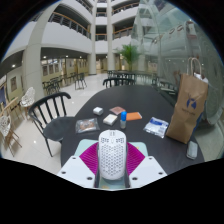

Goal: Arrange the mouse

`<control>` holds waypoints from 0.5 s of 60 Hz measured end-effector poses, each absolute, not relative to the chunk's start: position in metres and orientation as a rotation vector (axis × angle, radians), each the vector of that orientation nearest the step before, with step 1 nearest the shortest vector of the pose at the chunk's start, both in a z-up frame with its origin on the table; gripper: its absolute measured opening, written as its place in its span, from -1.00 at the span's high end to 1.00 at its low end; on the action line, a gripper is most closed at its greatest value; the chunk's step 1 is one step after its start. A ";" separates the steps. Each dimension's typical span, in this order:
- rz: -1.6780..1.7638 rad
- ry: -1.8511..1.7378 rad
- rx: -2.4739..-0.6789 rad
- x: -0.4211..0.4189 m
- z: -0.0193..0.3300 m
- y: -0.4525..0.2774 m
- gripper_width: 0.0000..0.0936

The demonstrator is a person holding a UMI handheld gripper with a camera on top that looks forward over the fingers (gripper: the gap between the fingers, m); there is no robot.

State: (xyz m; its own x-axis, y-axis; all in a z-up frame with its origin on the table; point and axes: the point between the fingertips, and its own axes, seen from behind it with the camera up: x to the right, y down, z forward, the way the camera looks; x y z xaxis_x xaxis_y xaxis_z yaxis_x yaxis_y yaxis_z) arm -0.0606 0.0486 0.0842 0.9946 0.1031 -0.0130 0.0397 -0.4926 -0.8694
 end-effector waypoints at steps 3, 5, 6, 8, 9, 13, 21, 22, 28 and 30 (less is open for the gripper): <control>0.069 -0.093 -2.139 -0.077 0.055 0.027 0.29; 0.056 -0.092 -2.170 -0.077 0.038 0.031 0.29; 0.047 -0.093 -2.182 -0.078 0.029 0.037 0.30; 0.032 -0.102 -2.211 -0.075 0.017 0.044 0.30; 0.026 -0.103 -2.220 -0.078 0.013 0.039 0.29; 0.015 -0.108 -2.267 -0.080 -0.007 0.035 0.29; 0.007 -0.094 -2.266 -0.075 -0.014 0.035 0.02; 0.021 -0.087 -2.268 -0.074 -0.016 0.036 -0.02; 0.106 -0.117 -2.295 -0.079 -0.013 0.020 -0.57; 0.128 -0.133 -2.294 -0.078 -0.008 0.009 -0.86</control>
